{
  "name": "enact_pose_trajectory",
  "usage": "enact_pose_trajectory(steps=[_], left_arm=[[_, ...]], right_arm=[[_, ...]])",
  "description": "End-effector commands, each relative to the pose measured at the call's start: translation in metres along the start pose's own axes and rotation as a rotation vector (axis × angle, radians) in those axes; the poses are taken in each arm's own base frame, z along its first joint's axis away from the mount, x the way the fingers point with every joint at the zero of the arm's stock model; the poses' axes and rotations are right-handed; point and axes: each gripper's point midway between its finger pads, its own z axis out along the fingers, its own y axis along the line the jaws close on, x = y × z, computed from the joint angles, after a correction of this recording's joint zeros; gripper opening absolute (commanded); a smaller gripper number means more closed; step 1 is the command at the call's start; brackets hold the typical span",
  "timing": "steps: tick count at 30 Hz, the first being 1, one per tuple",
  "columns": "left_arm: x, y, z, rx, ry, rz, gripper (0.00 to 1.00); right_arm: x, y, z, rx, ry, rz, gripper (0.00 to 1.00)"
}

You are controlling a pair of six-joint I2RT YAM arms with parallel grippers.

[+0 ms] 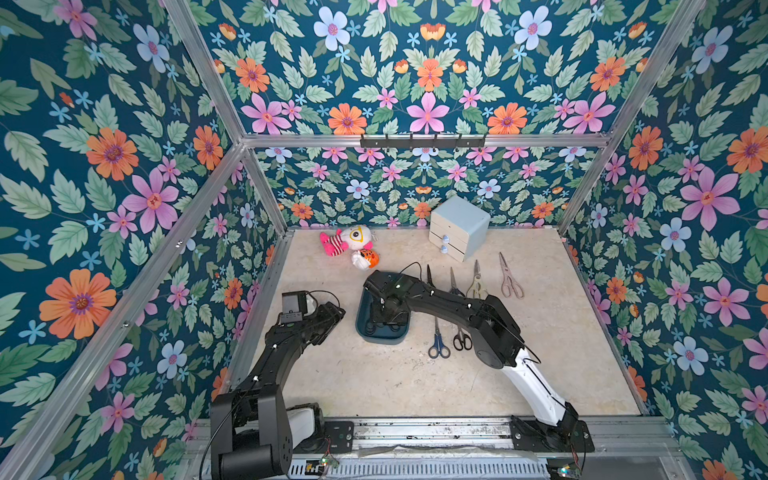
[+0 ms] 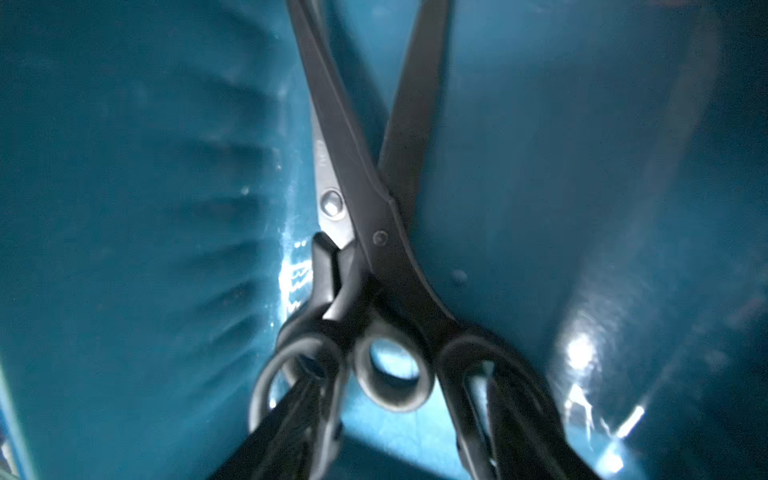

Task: Take the scissors out of the storage box
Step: Pick up the scissors from the storage box.

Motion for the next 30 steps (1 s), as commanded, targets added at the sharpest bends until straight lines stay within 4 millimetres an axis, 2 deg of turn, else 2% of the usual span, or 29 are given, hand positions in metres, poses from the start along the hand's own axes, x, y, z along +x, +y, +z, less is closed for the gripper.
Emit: enact_pose_trajectory(steps=[1,5,12,15,17,21,26,30], left_arm=[[0.002,0.001,-0.001,-0.004,0.004,0.013,0.74],[0.002,0.001,-0.001,-0.002,0.004,0.014,0.74],[0.001,0.0,-0.001,0.001,0.001,0.01,0.74],[0.001,0.0,-0.001,0.001,0.001,0.008,0.74],[0.002,0.001,-0.001,0.001,0.002,0.008,0.74],[0.002,0.001,-0.002,0.001,0.001,0.006,0.74],[0.002,0.0,-0.002,0.005,0.001,0.004,0.74],[0.002,-0.001,-0.002,0.006,0.002,0.005,0.73]], right_arm=[[0.004,-0.009,0.005,0.047,0.012,0.012,0.67],[0.004,-0.01,0.009,0.052,0.014,0.009,0.67],[0.005,-0.016,0.014,0.084,0.017,-0.001,0.6],[0.007,-0.019,0.016,0.1,0.031,-0.003,0.54],[0.007,-0.019,0.014,0.1,0.028,0.0,0.47],[0.004,-0.016,0.007,0.092,0.015,0.004,0.41],[0.004,-0.015,0.003,0.086,0.012,0.009,0.28],[0.004,-0.015,0.005,0.079,0.014,0.012,0.23]])
